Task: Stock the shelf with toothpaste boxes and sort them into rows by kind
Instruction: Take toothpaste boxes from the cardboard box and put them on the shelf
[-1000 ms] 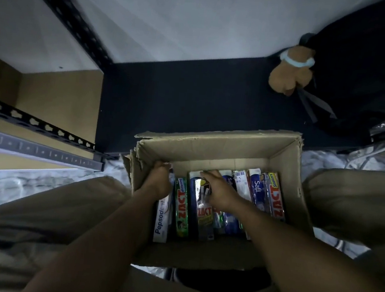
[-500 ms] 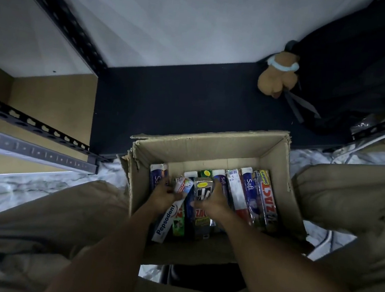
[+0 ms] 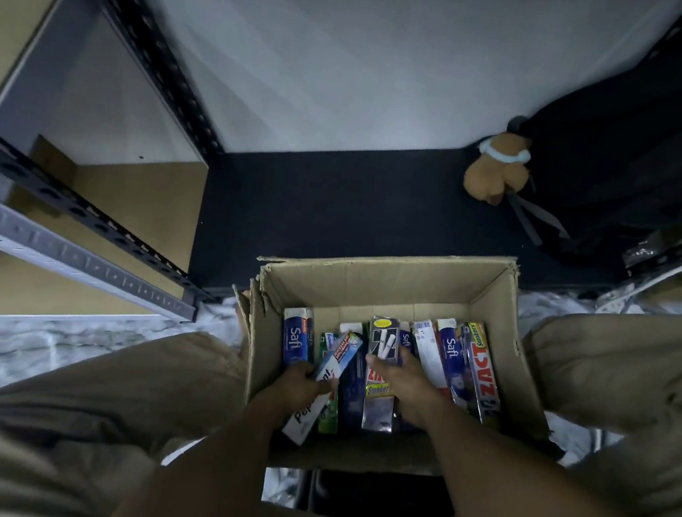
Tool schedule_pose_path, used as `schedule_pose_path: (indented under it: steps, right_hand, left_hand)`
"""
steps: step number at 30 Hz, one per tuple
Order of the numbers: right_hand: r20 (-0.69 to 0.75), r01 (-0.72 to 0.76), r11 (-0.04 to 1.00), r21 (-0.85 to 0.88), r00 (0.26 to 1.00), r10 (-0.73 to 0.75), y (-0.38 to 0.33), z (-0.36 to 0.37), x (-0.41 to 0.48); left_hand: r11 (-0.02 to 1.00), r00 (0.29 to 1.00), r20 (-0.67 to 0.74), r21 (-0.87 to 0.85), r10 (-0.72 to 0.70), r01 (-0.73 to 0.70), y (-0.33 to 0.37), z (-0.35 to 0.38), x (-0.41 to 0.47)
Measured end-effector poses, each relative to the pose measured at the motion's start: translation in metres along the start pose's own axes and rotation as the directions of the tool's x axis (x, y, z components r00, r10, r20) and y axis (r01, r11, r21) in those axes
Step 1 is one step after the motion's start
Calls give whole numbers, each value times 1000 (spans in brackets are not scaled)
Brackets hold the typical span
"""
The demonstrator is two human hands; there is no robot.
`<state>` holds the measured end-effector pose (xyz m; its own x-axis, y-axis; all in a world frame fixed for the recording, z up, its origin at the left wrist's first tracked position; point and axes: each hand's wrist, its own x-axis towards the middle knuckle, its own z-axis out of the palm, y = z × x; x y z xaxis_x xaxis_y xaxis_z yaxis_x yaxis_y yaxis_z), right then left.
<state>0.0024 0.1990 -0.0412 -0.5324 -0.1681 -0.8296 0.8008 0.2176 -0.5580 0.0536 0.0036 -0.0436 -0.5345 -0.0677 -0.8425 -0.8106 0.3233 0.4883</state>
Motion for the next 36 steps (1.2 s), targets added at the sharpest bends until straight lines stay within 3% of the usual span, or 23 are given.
schedule_pose_path:
  steps: [3, 7, 13, 18, 23, 28, 32, 36]
  right_hand:
    - [21, 16, 998, 59, 1000, -17, -21, -3, -13]
    - [10, 137, 990, -19, 991, -136, -58, -8, -39]
    - [56, 424, 889, -173, 905, -421, -98, -26, -71]
    - [16, 627, 677, -385, 739, -674, -121, -40, -123]
    - [65, 718, 512, -472, 607, -792, -145, -59, -186]
    - [100, 806, 309, -506, 410, -907, -173, -74, -252]
    - [152, 802, 125, -584, 260, -954, -201, -85, -297]
    - [193, 803, 22, -595, 170, -966, -231, -92, -339]
  left_hand:
    - [999, 1000, 1, -19, 31, -31, 10, -4, -5]
    - [987, 985, -55, 12, 162, -162, 36, -15, -23]
    - [896, 880, -173, 56, 442, -440, 83, -28, -72]
    - [725, 697, -204, 134, 687, -676, 107, -33, -121]
    - [649, 585, -296, 216, 755, -729, 133, -31, -179]
    - [554, 450, -377, 236, 809, -798, 158, -33, -232]
    - [486, 380, -362, 270, 851, -831, 175, -42, -274]
    - [432, 287, -364, 425, 886, -795, 196, -53, -317]
